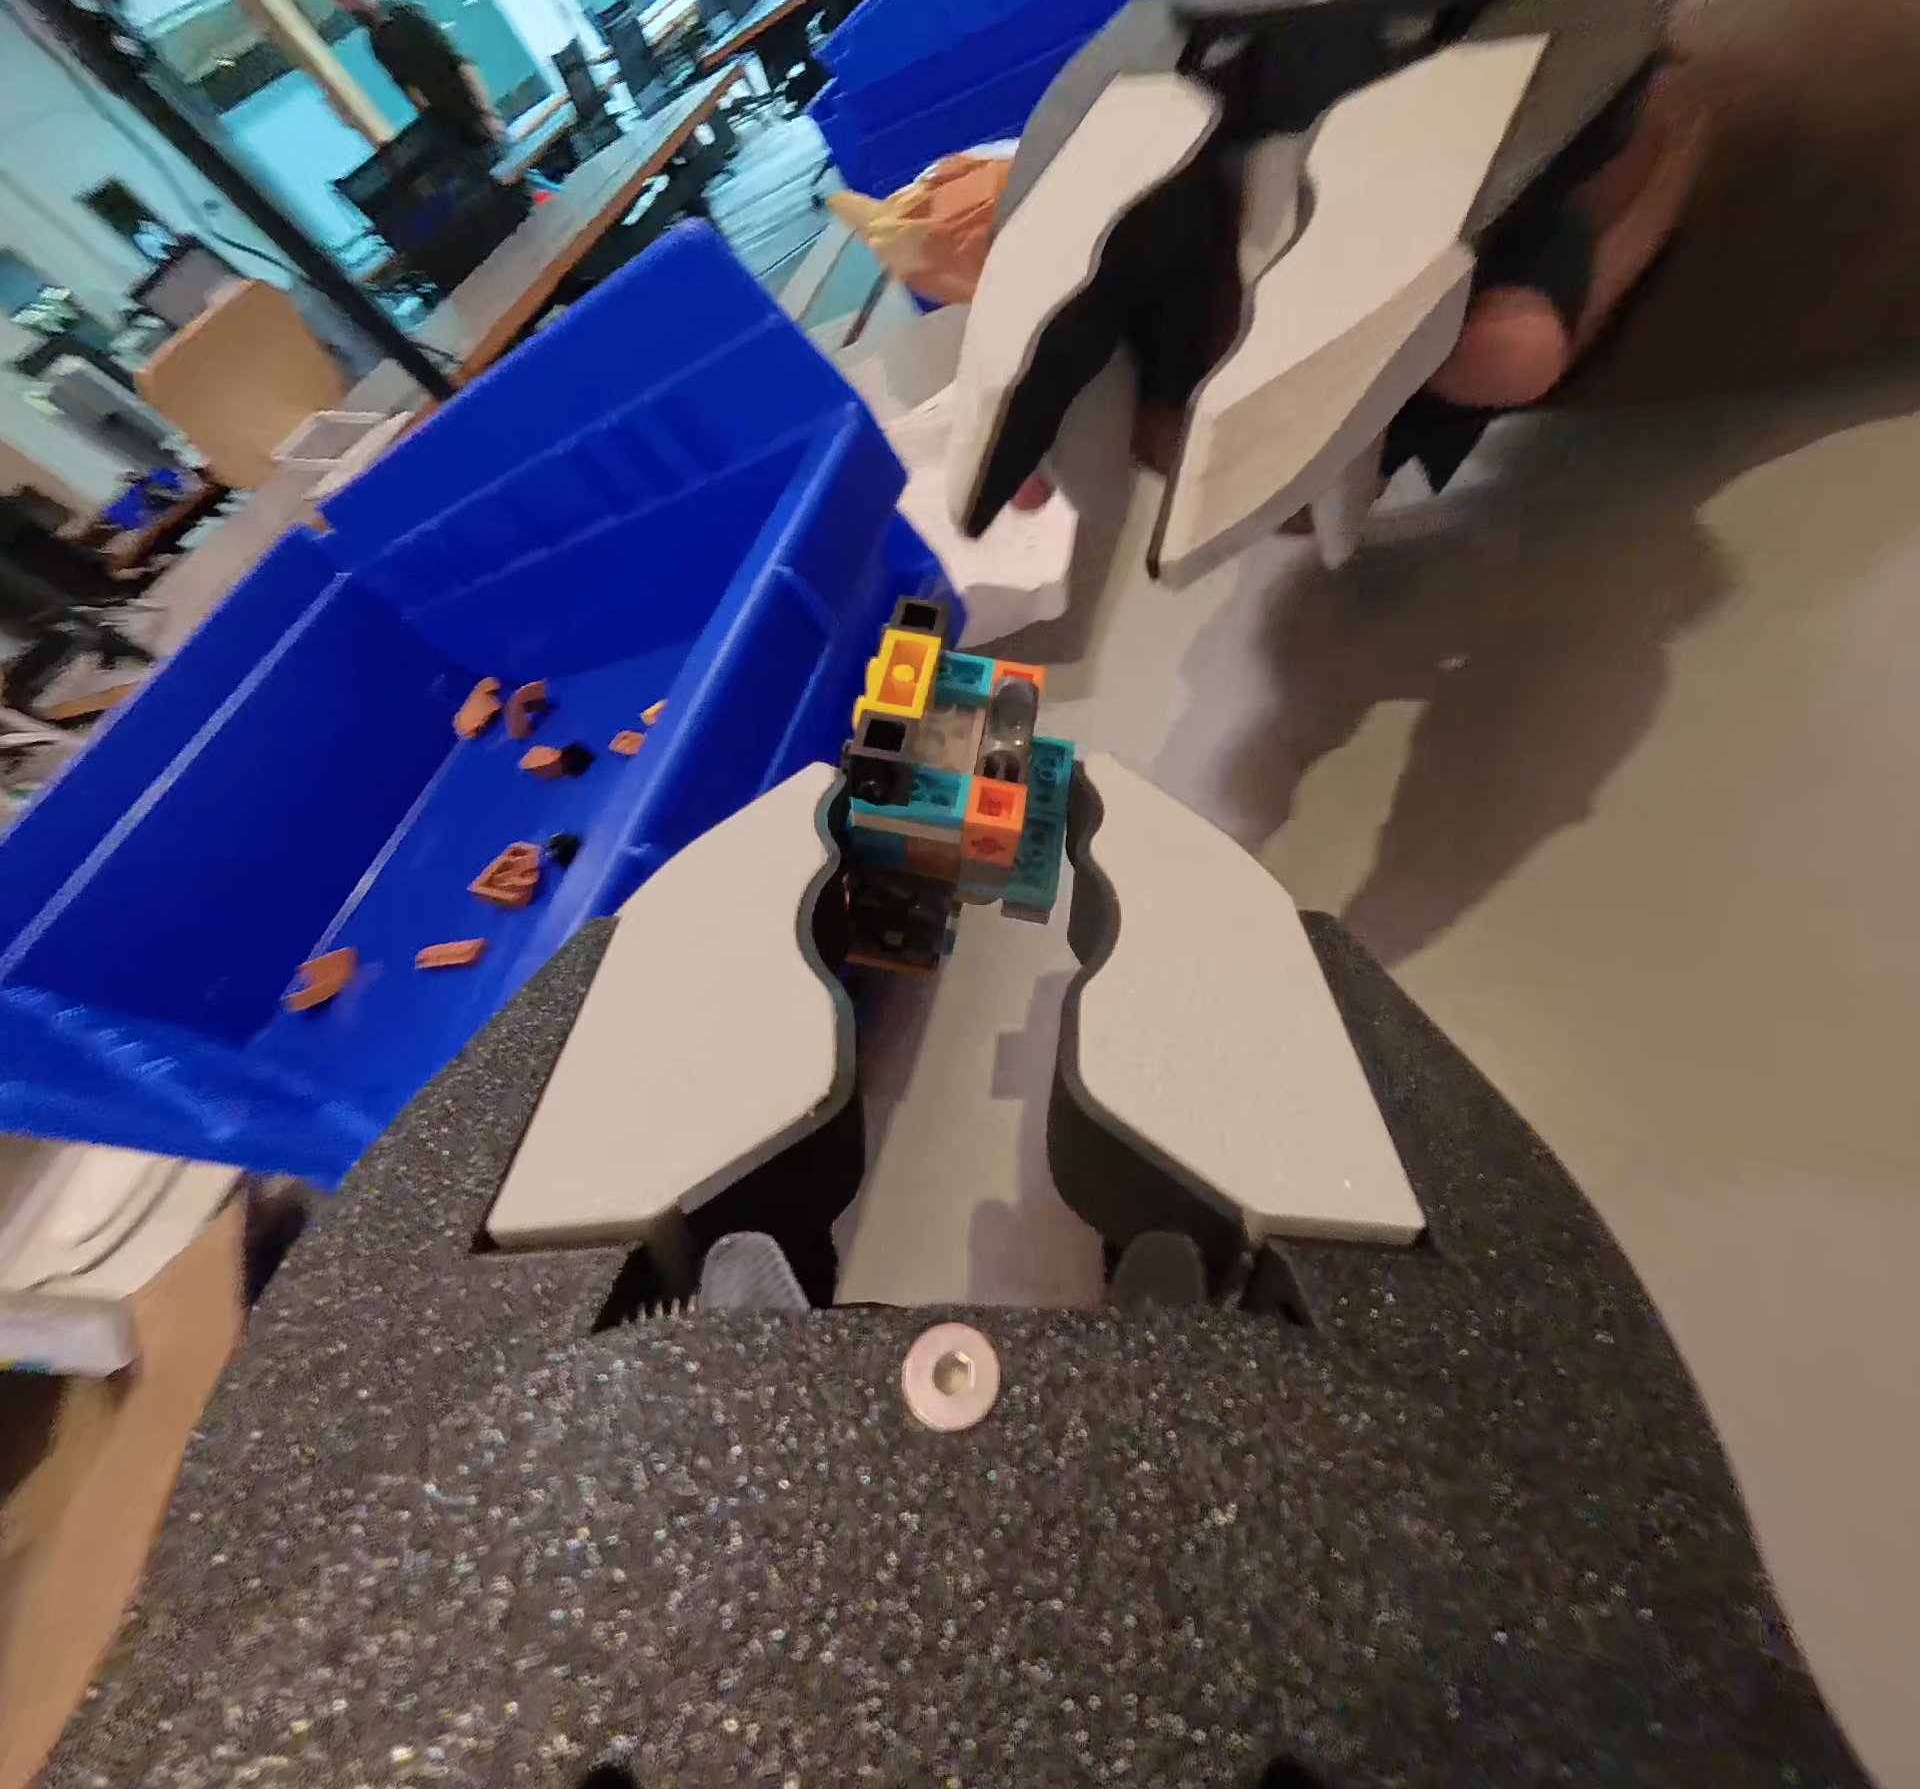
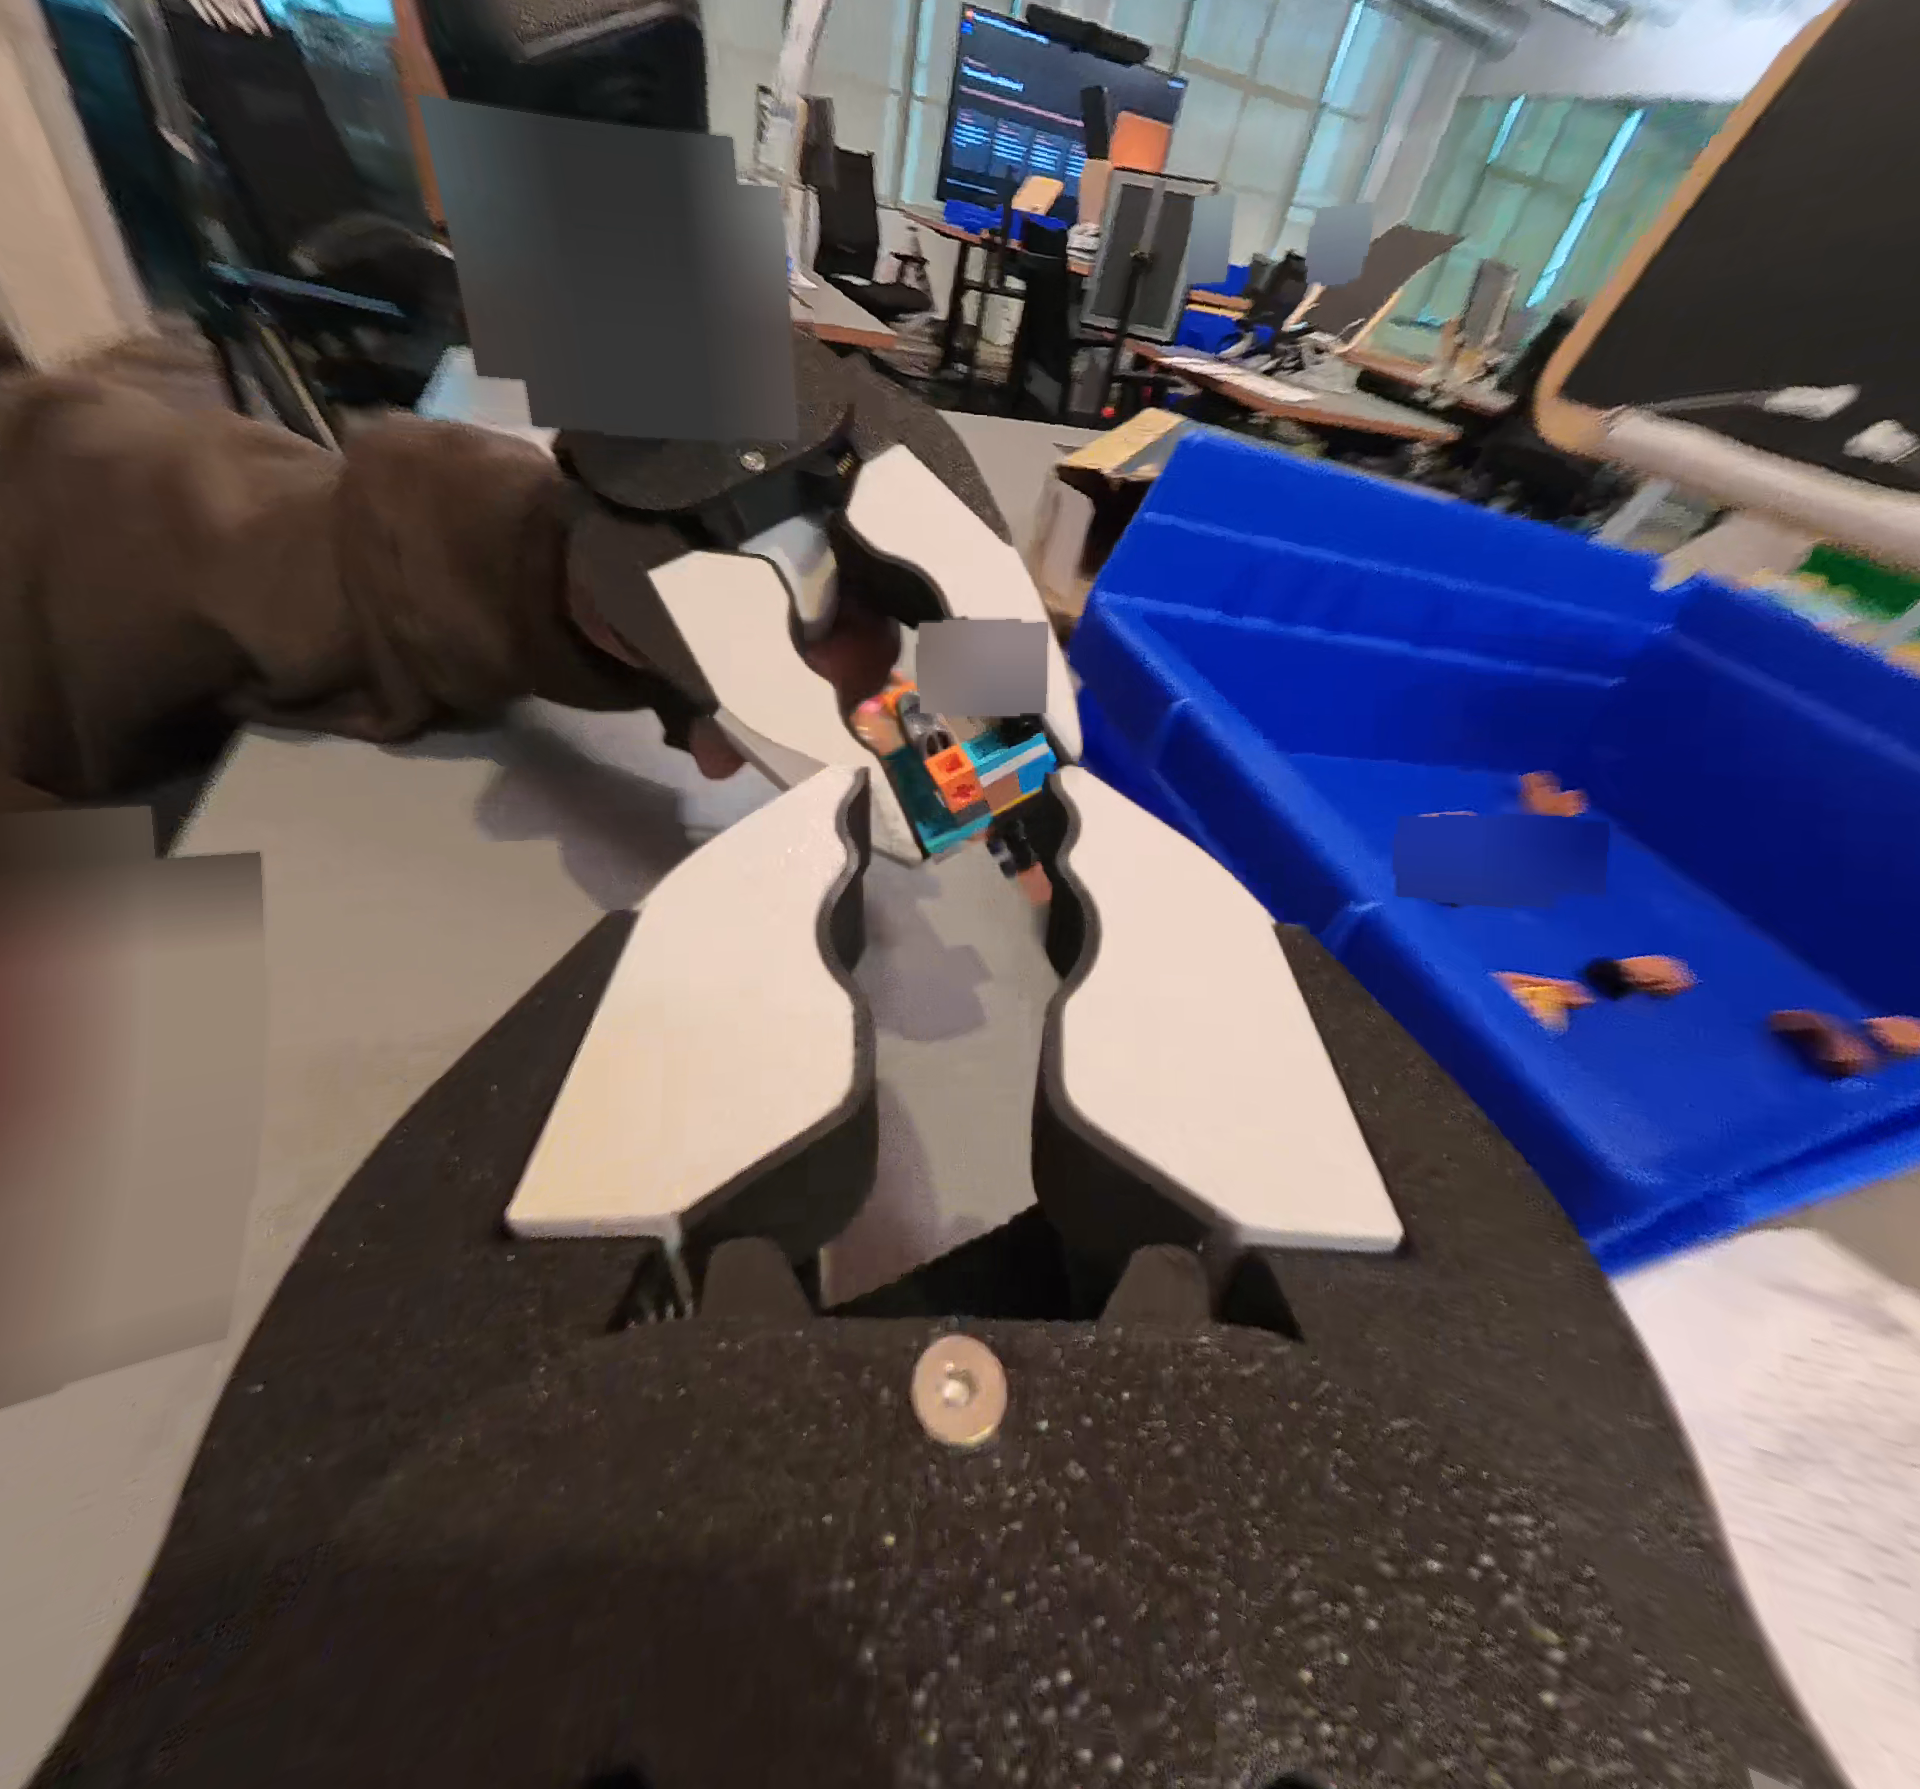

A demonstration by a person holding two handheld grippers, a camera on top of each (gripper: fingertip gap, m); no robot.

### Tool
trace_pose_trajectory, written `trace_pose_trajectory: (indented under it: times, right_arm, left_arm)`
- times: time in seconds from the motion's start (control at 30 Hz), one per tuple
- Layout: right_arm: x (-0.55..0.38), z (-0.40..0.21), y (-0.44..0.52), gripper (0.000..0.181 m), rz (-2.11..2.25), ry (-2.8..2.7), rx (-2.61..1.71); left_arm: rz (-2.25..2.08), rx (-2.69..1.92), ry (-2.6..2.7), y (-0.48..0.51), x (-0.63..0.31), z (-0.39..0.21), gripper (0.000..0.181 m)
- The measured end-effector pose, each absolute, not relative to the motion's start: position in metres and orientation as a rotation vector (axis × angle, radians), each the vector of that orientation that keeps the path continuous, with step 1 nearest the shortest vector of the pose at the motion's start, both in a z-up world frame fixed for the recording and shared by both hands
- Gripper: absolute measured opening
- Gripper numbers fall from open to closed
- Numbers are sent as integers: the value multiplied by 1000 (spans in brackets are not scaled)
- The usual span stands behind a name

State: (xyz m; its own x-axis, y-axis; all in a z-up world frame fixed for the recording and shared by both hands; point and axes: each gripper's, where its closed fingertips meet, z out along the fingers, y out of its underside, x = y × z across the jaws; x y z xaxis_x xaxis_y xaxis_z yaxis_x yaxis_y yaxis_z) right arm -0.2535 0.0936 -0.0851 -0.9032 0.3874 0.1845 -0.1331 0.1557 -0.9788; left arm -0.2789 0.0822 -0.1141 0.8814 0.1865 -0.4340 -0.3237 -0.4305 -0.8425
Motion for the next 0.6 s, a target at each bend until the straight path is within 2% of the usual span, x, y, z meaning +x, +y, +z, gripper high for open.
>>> trace_pose_trajectory:
  times: [0.2,0.33,0.6]
  right_arm:
    - [-265,-63,95,23,1273,-1941,81]
    - [-266,-73,84,22,939,-2014,304]
    - [-277,-99,68,15,744,-1980,367]
  left_arm:
    - [804,-1972,179,79,-287,-115,39]
    - [968,-1999,237,75,-293,-117,39]
    - [1204,-2035,386,75,-293,-124,39]
